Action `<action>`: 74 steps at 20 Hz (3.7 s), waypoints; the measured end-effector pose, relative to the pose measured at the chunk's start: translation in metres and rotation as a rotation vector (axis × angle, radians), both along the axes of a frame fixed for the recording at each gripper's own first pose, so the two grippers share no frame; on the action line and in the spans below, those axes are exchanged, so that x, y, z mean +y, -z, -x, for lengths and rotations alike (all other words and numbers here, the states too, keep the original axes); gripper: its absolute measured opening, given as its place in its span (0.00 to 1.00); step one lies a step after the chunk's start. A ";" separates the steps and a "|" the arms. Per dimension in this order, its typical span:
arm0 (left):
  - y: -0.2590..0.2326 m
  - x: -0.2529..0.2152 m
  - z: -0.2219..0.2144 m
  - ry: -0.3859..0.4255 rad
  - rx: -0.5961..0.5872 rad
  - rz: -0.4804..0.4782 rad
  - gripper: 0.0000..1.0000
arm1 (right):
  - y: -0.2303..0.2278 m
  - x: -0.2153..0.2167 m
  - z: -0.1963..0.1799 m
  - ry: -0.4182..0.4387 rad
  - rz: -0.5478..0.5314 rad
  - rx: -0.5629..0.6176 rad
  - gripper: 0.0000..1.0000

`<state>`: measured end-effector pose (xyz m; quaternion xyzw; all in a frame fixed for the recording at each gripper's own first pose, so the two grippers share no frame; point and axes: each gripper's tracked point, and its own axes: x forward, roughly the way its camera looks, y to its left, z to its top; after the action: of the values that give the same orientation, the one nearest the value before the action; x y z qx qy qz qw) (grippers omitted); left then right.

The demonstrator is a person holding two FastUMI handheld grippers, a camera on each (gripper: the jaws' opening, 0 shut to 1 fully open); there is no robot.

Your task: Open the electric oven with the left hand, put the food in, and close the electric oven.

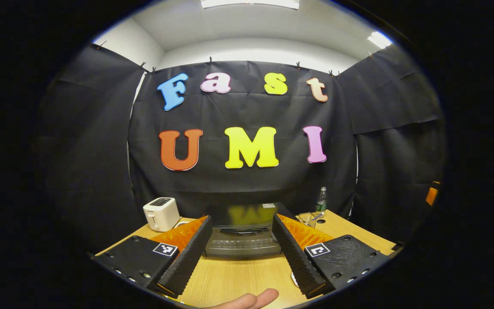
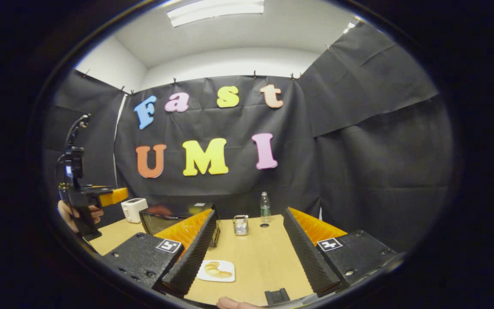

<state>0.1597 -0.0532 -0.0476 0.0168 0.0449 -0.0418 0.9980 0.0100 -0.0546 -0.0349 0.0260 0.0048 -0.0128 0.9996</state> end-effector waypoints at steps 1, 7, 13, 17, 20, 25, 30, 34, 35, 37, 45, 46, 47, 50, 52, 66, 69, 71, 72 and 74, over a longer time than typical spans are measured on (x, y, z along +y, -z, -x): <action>0.007 -0.003 -0.014 0.005 0.011 0.003 0.92 | 0.002 -0.004 0.000 0.001 -0.001 0.002 0.96; 0.061 -0.005 -0.094 0.004 0.115 -0.007 0.94 | 0.018 -0.020 -0.008 -0.001 -0.001 0.012 0.96; 0.107 -0.009 -0.137 0.022 0.209 0.011 0.94 | 0.040 -0.023 -0.018 -0.018 -0.018 0.051 0.96; 0.130 -0.012 -0.146 0.020 0.256 -0.019 0.93 | 0.048 -0.028 -0.021 -0.010 -0.025 0.071 0.96; 0.140 -0.005 -0.152 -0.010 0.267 -0.044 0.95 | 0.054 -0.027 -0.021 -0.018 -0.019 0.076 0.96; 0.150 -0.005 -0.149 -0.026 0.284 -0.027 0.99 | 0.056 -0.030 -0.022 -0.016 -0.010 0.079 0.96; 0.153 -0.005 -0.123 -0.051 0.297 -0.013 1.00 | 0.052 -0.032 -0.016 0.004 0.006 0.071 0.97; 0.159 -0.005 -0.095 -0.047 0.292 -0.012 0.97 | 0.049 -0.019 -0.011 -0.010 0.005 0.069 0.97; 0.162 -0.006 -0.088 -0.044 0.286 -0.020 0.97 | 0.048 -0.016 -0.011 -0.012 0.006 0.071 0.97; 0.168 -0.004 -0.075 -0.045 0.280 -0.017 0.97 | 0.048 -0.011 -0.012 -0.014 0.011 0.070 0.98; 0.198 -0.006 -0.028 -0.051 0.297 -0.011 0.97 | 0.070 0.016 -0.024 -0.034 0.049 0.121 0.98; 0.203 -0.006 -0.023 -0.050 0.307 -0.011 0.96 | 0.075 0.018 -0.026 -0.035 0.050 0.131 0.99; 0.208 -0.007 -0.018 -0.051 0.310 -0.014 0.96 | 0.079 0.022 -0.027 -0.038 0.054 0.143 0.99; 0.223 -0.008 -0.006 -0.054 0.343 -0.003 0.96 | 0.089 0.032 -0.031 -0.053 0.075 0.172 0.99; 0.236 -0.009 0.004 -0.053 0.368 -0.002 0.95 | 0.093 0.035 -0.032 -0.057 0.085 0.182 0.99; 0.281 -0.002 0.032 -0.078 0.491 0.059 0.94 | 0.138 0.044 -0.057 -0.065 0.093 0.293 1.00; 0.247 0.009 0.032 -0.077 0.424 0.073 0.94 | 0.163 0.054 -0.072 -0.081 0.096 0.345 1.00; 0.220 0.021 0.041 -0.076 0.378 0.071 0.94 | 0.183 0.062 -0.084 -0.095 0.106 0.387 1.00; 0.204 0.025 0.045 -0.072 0.349 0.078 0.94 | 0.192 0.066 -0.089 -0.104 0.114 0.406 1.00; 0.172 0.036 0.059 -0.070 0.300 0.095 0.93 | 0.215 0.081 -0.103 -0.161 0.105 0.457 1.00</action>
<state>0.1011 -0.0174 -0.2199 -0.0384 0.1921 -0.0113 0.9806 0.1128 0.0268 -0.2496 -0.0299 0.2319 0.0610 0.9704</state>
